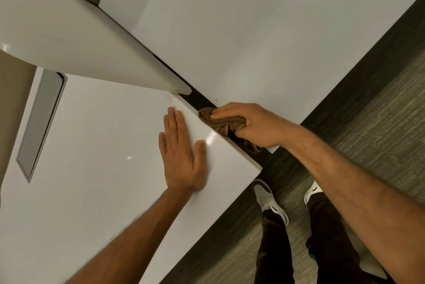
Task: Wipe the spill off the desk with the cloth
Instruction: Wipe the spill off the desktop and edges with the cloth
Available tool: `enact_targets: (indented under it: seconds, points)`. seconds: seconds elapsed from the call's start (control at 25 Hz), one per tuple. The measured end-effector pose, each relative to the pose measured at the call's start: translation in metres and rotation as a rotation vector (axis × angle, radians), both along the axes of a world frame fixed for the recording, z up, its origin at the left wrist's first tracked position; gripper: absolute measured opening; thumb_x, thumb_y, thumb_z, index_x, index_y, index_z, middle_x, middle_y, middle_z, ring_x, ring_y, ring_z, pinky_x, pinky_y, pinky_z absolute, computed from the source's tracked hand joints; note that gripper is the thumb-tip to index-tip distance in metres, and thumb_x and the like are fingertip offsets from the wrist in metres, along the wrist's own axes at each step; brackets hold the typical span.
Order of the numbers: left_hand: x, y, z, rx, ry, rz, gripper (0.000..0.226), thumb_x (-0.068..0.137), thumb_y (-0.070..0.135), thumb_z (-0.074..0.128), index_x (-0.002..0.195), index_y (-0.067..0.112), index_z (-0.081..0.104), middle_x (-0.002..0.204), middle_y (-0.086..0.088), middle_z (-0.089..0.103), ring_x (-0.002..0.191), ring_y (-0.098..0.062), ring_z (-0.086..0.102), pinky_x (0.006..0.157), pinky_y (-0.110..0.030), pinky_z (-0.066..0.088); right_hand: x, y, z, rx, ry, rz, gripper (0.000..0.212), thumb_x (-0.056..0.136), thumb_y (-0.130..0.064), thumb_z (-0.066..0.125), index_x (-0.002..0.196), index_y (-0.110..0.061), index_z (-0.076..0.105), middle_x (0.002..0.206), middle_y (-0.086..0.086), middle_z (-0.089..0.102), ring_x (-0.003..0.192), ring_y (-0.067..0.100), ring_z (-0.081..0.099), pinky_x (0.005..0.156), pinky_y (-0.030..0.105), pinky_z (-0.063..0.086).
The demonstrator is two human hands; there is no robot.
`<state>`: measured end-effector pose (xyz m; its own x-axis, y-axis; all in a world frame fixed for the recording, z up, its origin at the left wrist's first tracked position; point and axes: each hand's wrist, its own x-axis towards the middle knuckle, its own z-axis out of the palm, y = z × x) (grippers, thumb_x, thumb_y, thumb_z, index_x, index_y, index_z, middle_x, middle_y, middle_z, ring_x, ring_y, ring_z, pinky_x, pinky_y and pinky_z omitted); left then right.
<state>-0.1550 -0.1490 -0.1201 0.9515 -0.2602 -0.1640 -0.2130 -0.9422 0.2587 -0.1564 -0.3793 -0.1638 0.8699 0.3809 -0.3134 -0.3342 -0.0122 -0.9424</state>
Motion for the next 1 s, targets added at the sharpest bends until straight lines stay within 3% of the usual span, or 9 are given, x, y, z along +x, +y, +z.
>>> enact_targets:
  seconds: [0.12, 0.2, 0.28, 0.44, 0.52, 0.64, 0.8, 0.92, 1.0]
  points:
    - [-0.001, -0.001, 0.002, -0.008, 0.008, -0.002, 0.077, 0.103, 0.059, 0.022, 0.168, 0.025, -0.003, 0.177, 0.011, -0.005, 0.163, -0.011, -0.003, 0.129, -0.028, -0.011, -0.013, -0.010, 0.000, -0.039, 0.045, -0.030, 0.069, 0.088, 0.015, 0.052, 0.137, -0.033, 0.058, 0.127, -0.019, 0.060, 0.114, -0.007, 0.058, 0.099, 0.008, 0.044]
    - [0.000, -0.001, 0.002, -0.008, 0.016, 0.001, 0.077, 0.103, 0.059, 0.023, 0.167, 0.026, -0.004, 0.177, 0.010, -0.005, 0.163, -0.011, -0.004, 0.129, -0.027, -0.012, -0.006, -0.013, 0.001, -0.020, 0.079, -0.180, 0.065, 0.090, 0.011, 0.053, 0.138, -0.033, 0.057, 0.128, -0.017, 0.062, 0.113, -0.004, 0.061, 0.096, 0.013, 0.049]
    - [-0.001, -0.001, 0.003, -0.004, 0.016, 0.003, 0.077, 0.103, 0.057, 0.024, 0.168, 0.025, -0.003, 0.177, 0.009, -0.005, 0.163, -0.012, -0.003, 0.128, -0.026, -0.013, 0.010, -0.008, 0.007, 0.051, 0.078, -0.287, 0.066, 0.090, 0.013, 0.052, 0.141, -0.029, 0.055, 0.132, -0.015, 0.062, 0.117, -0.006, 0.059, 0.095, 0.009, 0.048]
    - [0.000, 0.001, 0.002, -0.003, 0.005, -0.008, 0.076, 0.104, 0.049, 0.029, 0.168, 0.021, -0.001, 0.177, 0.008, -0.004, 0.164, -0.013, -0.003, 0.129, -0.028, -0.011, 0.029, 0.024, 0.019, 0.143, 0.067, -0.169, 0.071, 0.090, 0.011, 0.055, 0.148, -0.029, 0.048, 0.146, -0.007, 0.055, 0.129, 0.006, 0.054, 0.108, 0.018, 0.043]
    - [0.000, 0.002, 0.000, -0.001, 0.005, -0.010, 0.076, 0.104, 0.048, 0.030, 0.168, 0.021, -0.001, 0.177, 0.008, -0.004, 0.164, -0.014, -0.003, 0.129, -0.028, -0.011, 0.027, 0.031, 0.018, 0.166, 0.093, -0.168, 0.072, 0.090, 0.011, 0.055, 0.148, -0.030, 0.047, 0.148, -0.008, 0.053, 0.131, 0.005, 0.053, 0.108, 0.016, 0.041]
    - [0.000, 0.002, -0.001, -0.009, 0.002, -0.016, 0.077, 0.104, 0.048, 0.031, 0.168, 0.021, -0.001, 0.177, 0.008, -0.005, 0.164, -0.014, -0.003, 0.130, -0.030, -0.010, 0.016, 0.017, 0.008, 0.191, 0.138, -0.172, 0.073, 0.084, 0.019, 0.055, 0.139, -0.029, 0.058, 0.141, -0.014, 0.059, 0.128, -0.002, 0.055, 0.104, 0.010, 0.041]
    - [0.000, 0.003, -0.001, -0.013, 0.024, -0.012, 0.078, 0.103, 0.051, 0.031, 0.168, 0.024, -0.003, 0.177, 0.009, -0.005, 0.164, -0.015, -0.003, 0.131, -0.038, -0.005, -0.018, -0.015, -0.002, 0.171, 0.221, -0.068, 0.081, 0.077, 0.027, 0.052, 0.118, -0.039, 0.070, 0.133, -0.020, 0.065, 0.125, -0.004, 0.057, 0.106, 0.014, 0.043]
    - [0.000, 0.002, 0.000, -0.014, 0.026, -0.005, 0.078, 0.103, 0.054, 0.030, 0.167, 0.026, -0.003, 0.177, 0.010, -0.005, 0.164, -0.013, -0.003, 0.130, -0.035, -0.007, -0.044, -0.034, -0.003, 0.061, 0.267, 0.000, 0.079, 0.079, 0.022, 0.052, 0.114, -0.046, 0.071, 0.125, -0.024, 0.069, 0.118, -0.008, 0.060, 0.104, 0.015, 0.044]
    - [0.001, 0.002, 0.000, -0.018, 0.024, -0.002, 0.078, 0.103, 0.056, 0.029, 0.167, 0.026, -0.003, 0.177, 0.009, -0.004, 0.164, -0.013, -0.002, 0.130, -0.033, -0.009, -0.048, -0.038, 0.000, -0.006, 0.289, -0.072, 0.074, 0.082, 0.017, 0.053, 0.116, -0.046, 0.070, 0.120, -0.024, 0.070, 0.112, -0.010, 0.062, 0.103, 0.016, 0.045]
